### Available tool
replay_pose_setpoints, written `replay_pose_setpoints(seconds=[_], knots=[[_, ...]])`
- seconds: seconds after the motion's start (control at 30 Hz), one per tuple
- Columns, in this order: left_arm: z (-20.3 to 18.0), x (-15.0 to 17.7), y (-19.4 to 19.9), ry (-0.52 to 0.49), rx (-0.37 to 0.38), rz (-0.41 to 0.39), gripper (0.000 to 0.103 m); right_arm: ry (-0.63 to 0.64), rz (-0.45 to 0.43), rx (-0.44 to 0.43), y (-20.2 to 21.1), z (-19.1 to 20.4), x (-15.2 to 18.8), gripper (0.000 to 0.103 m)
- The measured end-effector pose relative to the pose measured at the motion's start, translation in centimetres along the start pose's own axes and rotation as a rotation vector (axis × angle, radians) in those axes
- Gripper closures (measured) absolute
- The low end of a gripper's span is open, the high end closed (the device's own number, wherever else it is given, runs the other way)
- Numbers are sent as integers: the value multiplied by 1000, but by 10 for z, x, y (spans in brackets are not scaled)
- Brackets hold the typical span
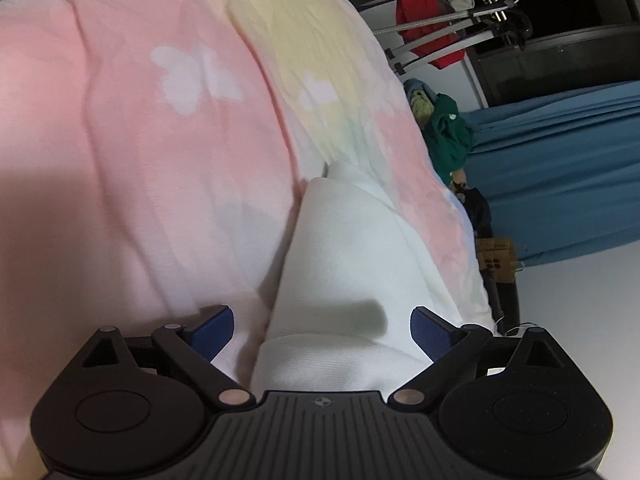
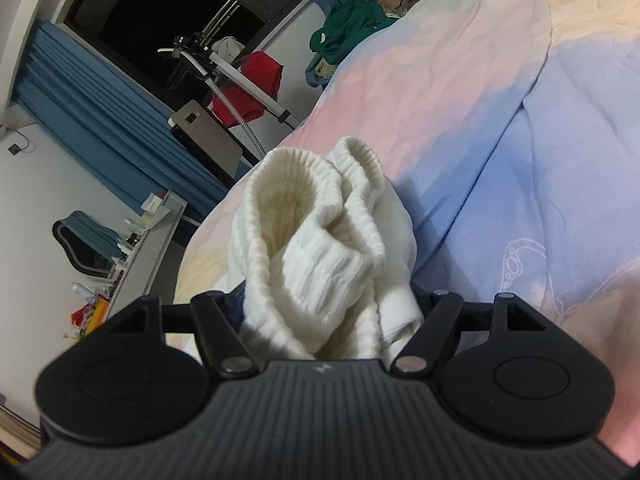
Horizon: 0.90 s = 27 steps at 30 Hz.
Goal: Fold clothes
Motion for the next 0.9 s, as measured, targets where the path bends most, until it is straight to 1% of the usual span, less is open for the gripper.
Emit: replay_pose_setpoints(seconds=[0.1, 0.2, 0.3, 0.37, 0.4, 0.47, 0.5, 0.57, 0.63, 0.73, 0.77, 0.8, 0.87, 0.9], knots=[[-1, 4, -17, -8, -8, 38, 6, 14, -19, 13, 3, 5, 3, 30], [-3, 7, -28, -56, -14, 60, 6, 17, -25, 12, 4, 6, 4, 30], [-8, 14, -34, -96, -3, 88, 6, -4, -2, 27, -1, -1, 5, 30], [-9, 17, -36, -113, -4, 97, 6, 1, 15, 48, -6, -4, 8, 25], [-10, 18, -37, -120, -6, 99, 6, 23, 23, 65, -8, -4, 11, 24], [-11, 20, -39, -134, -11, 108, 6, 109, 46, 113, -16, 2, 18, 18], [-12, 21, -40, -142, -13, 113, 6, 139, 51, 131, -18, 3, 22, 16], [-13, 22, -43, -157, -18, 120, 7, 129, 65, 143, -24, 0, 23, 9], [-16, 25, -45, -187, -28, 125, 9, 97, 86, 152, -30, -6, 23, 7], [-18, 28, -48, -218, -43, 126, 10, 105, 85, 154, -30, -4, 23, 7], [-19, 29, -47, -223, -43, 125, 11, 110, 82, 152, -30, -3, 23, 9], [-19, 30, -48, -230, -45, 123, 12, 116, 80, 151, -29, -2, 24, 12], [-21, 32, -47, -255, -51, 118, 13, 109, 82, 144, -26, -2, 22, 23], [-19, 32, -44, -266, -55, 114, 14, 107, 78, 141, -24, -1, 21, 25]])
Point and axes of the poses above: each gripper's, at about its wrist camera, not at the fingertips, and y roughly against the way its jaws point, z to its left, x to its underside, the point moved 8 cm from there along -y, roughly the way its jaws point, and after that the axes turned 13 degrees about x, right-handed, at the moved point
